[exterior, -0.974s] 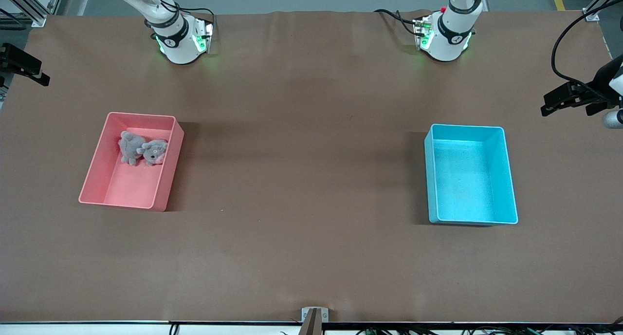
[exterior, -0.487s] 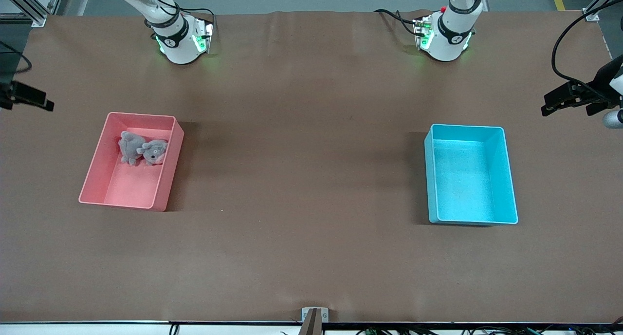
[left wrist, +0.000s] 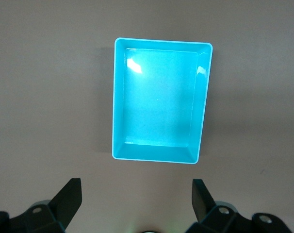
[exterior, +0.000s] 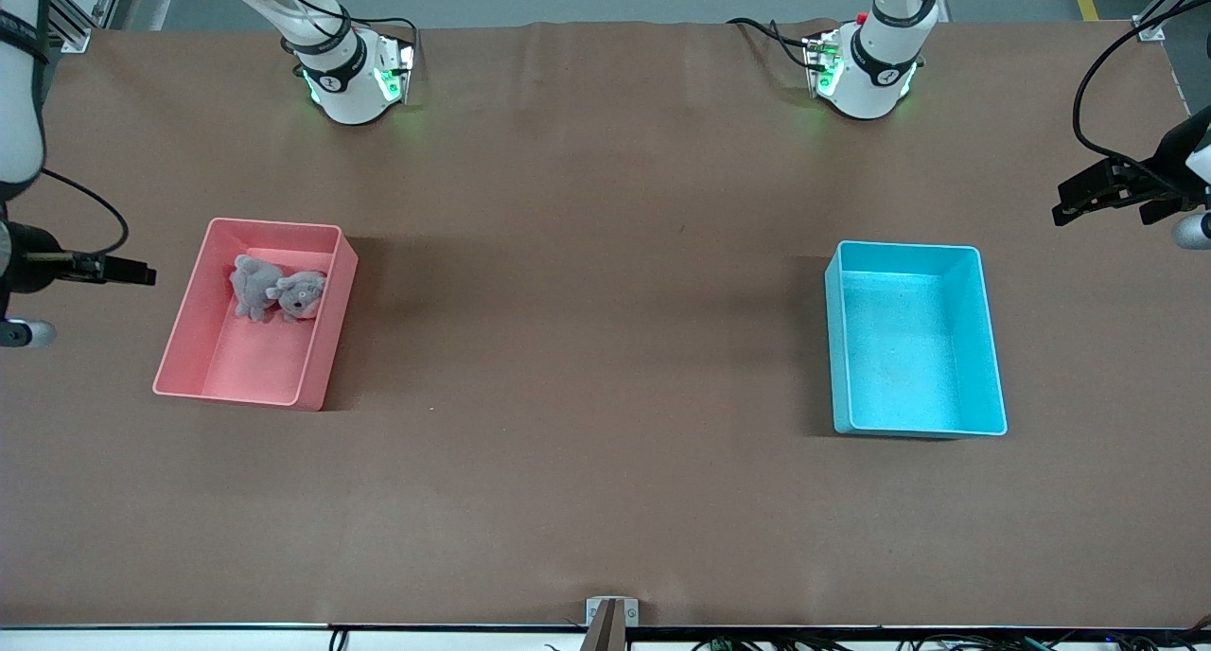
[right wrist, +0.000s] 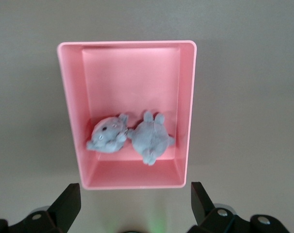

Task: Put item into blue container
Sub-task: 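Reach the right gripper into the pink box toward a grey plush toy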

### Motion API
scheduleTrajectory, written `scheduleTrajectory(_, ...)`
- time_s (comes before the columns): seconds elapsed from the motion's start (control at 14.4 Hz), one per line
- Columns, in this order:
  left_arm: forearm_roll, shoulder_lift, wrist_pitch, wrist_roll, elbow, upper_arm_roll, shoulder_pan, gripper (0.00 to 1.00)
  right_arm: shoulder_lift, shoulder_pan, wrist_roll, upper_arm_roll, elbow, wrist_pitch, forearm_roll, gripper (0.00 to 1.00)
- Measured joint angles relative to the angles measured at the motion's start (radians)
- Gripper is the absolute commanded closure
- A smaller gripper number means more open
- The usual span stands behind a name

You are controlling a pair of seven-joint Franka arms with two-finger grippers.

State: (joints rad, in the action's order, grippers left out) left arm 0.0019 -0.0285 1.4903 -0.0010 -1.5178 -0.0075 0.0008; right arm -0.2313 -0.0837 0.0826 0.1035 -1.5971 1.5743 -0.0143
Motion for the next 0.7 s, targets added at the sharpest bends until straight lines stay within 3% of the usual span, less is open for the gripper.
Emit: scheduleTrajectory(0.7,0.000,0.000,0.000,0.000,0.000,0.000,0.000,0.00,0.044,-0.050,-0.020,0.000,-0.510,0.547,0.024,0.00)
